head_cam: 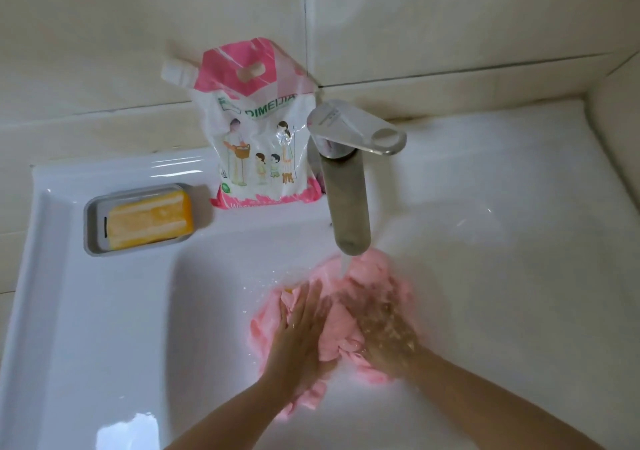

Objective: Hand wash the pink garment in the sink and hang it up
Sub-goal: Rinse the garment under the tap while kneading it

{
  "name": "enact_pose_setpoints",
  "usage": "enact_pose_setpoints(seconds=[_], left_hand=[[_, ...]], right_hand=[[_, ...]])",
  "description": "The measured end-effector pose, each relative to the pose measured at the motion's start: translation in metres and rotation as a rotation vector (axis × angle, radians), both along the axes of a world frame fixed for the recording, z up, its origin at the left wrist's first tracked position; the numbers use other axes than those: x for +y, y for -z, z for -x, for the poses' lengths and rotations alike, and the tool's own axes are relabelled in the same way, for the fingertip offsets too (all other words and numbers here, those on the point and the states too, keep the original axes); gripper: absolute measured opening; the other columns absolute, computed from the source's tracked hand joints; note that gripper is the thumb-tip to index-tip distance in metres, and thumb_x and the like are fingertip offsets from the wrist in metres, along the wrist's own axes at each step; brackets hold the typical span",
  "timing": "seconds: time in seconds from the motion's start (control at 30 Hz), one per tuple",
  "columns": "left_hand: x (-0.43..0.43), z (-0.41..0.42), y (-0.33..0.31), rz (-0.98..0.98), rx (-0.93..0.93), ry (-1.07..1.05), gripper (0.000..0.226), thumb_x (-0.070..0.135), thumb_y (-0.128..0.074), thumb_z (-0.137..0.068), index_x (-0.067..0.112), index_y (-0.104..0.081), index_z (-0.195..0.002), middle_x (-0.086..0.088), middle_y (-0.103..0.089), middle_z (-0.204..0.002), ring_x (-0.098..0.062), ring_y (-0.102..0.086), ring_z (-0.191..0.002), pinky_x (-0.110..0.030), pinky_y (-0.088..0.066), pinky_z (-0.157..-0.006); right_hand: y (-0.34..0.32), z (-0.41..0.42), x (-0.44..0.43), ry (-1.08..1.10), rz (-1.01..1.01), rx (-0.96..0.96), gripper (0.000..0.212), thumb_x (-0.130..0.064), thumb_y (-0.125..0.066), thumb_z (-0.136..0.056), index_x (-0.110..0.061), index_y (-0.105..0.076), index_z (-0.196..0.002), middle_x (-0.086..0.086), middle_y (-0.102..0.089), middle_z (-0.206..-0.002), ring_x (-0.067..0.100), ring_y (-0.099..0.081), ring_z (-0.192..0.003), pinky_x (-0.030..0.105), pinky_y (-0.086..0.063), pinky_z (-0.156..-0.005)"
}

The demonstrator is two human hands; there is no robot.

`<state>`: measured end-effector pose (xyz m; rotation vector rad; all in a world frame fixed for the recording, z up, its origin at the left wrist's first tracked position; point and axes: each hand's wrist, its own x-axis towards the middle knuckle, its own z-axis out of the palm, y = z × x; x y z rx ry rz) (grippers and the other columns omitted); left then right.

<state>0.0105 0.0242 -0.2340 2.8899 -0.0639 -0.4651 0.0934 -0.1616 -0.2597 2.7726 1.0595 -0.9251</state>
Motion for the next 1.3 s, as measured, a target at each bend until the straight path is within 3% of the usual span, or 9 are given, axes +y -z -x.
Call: enact_pose_setpoints(seconds=[0.13, 0.27, 0.37, 0.47, 0.6, 0.87, 1.0, 1.17, 1.3], left_hand=[[0.003, -0.004, 0.004, -0.026, 0.017, 0.048, 0.106, 0.082, -0.035, -0.073, 0.016, -0.009, -0.153, -0.014, -0.005, -0.159, -0.036, -0.006, -0.145, -0.063, -0.015, -0.112], [0.031, -0.009, 0.000, -0.130, 0.062, 0.278, 0.121, 0.095, -0.023, -0.057, 0.014, -0.031, -0.147, -0.016, -0.027, -0.152, -0.038, -0.033, -0.136, -0.059, -0.032, -0.098], [0.031, -0.006, -0.008, -0.062, 0.064, 0.285, 0.115, 0.086, -0.056, -0.046, 0.019, -0.041, -0.138, -0.010, -0.048, -0.141, -0.032, -0.051, -0.124, -0.055, -0.050, -0.088], [0.015, 0.007, -0.014, 0.063, 0.092, 0.251, 0.101, 0.066, -0.080, -0.039, 0.022, -0.055, -0.127, -0.004, -0.060, -0.130, -0.030, -0.058, -0.118, -0.049, -0.055, -0.081], [0.002, 0.016, -0.041, 0.380, 0.149, 0.023, 0.062, 0.050, -0.057, -0.078, 0.020, -0.054, -0.132, 0.001, -0.057, -0.133, -0.020, -0.052, -0.123, -0.035, -0.038, -0.101], [0.001, -0.016, -0.079, 0.934, 0.472, -0.807, 0.031, 0.042, -0.044, -0.095, 0.015, -0.052, -0.107, -0.009, -0.064, -0.103, -0.007, -0.065, -0.082, -0.023, -0.052, -0.079], [-0.001, -0.012, -0.068, 0.250, 0.277, -0.473, 0.074, 0.067, -0.034, -0.083, 0.027, -0.018, -0.143, -0.008, -0.032, -0.140, -0.032, -0.041, -0.126, -0.043, -0.036, -0.099], [-0.013, 0.003, -0.034, 0.155, 0.251, -0.066, 0.108, 0.087, -0.009, -0.060, 0.030, 0.023, -0.146, 0.001, 0.018, -0.158, -0.028, 0.013, -0.146, -0.060, -0.006, -0.115], [-0.022, 0.016, -0.016, 0.115, 0.198, -0.045, 0.103, 0.081, -0.028, -0.071, 0.020, -0.011, -0.153, -0.002, -0.016, -0.158, -0.030, -0.018, -0.142, -0.050, -0.029, -0.107]], right_hand=[[-0.021, -0.006, 0.005, -0.084, -0.107, -0.082, 0.077, -0.059, -0.021, -0.091, -0.017, -0.002, -0.153, 0.005, -0.003, -0.161, 0.029, -0.005, -0.147, 0.058, -0.027, -0.109], [-0.057, -0.023, -0.002, -0.201, -0.043, 0.051, 0.114, -0.082, -0.036, -0.069, -0.022, 0.019, -0.148, 0.003, 0.043, -0.143, 0.025, 0.036, -0.133, 0.048, 0.012, -0.110], [-0.061, -0.017, -0.009, -0.237, -0.079, 0.005, 0.085, -0.063, -0.040, -0.075, -0.026, -0.023, -0.150, 0.014, -0.011, -0.159, 0.033, -0.006, -0.146, 0.062, -0.018, -0.112], [-0.061, -0.003, -0.010, -0.140, -0.200, 0.000, 0.049, -0.040, -0.045, -0.071, -0.022, -0.061, -0.114, 0.010, -0.060, -0.118, 0.031, -0.056, -0.111, 0.046, -0.050, -0.090], [-0.082, 0.004, -0.004, 0.050, -0.334, 0.107, 0.030, -0.027, -0.053, -0.079, -0.012, -0.067, -0.100, 0.009, -0.067, -0.098, 0.026, -0.065, -0.088, 0.029, -0.046, -0.077], [-0.109, -0.043, 0.006, 0.750, -0.225, 0.519, 0.036, -0.036, -0.066, -0.084, -0.018, -0.054, -0.114, 0.001, -0.054, -0.106, 0.020, -0.054, -0.100, 0.027, -0.043, -0.076], [-0.099, -0.034, 0.009, 0.525, -0.058, 0.066, 0.069, -0.067, -0.050, -0.080, -0.031, -0.041, -0.137, 0.007, -0.039, -0.137, 0.031, -0.042, -0.126, 0.038, -0.037, -0.100], [-0.078, 0.013, 0.020, 0.279, -0.167, 0.090, 0.088, -0.087, -0.004, -0.070, -0.046, -0.009, -0.148, -0.009, 0.003, -0.160, 0.026, -0.020, -0.142, 0.051, -0.022, -0.113], [-0.073, 0.035, 0.017, 0.166, -0.121, -0.039, 0.090, -0.081, 0.003, -0.074, -0.035, -0.006, -0.151, -0.005, -0.008, -0.159, 0.030, -0.034, -0.128, 0.045, -0.032, -0.104]])
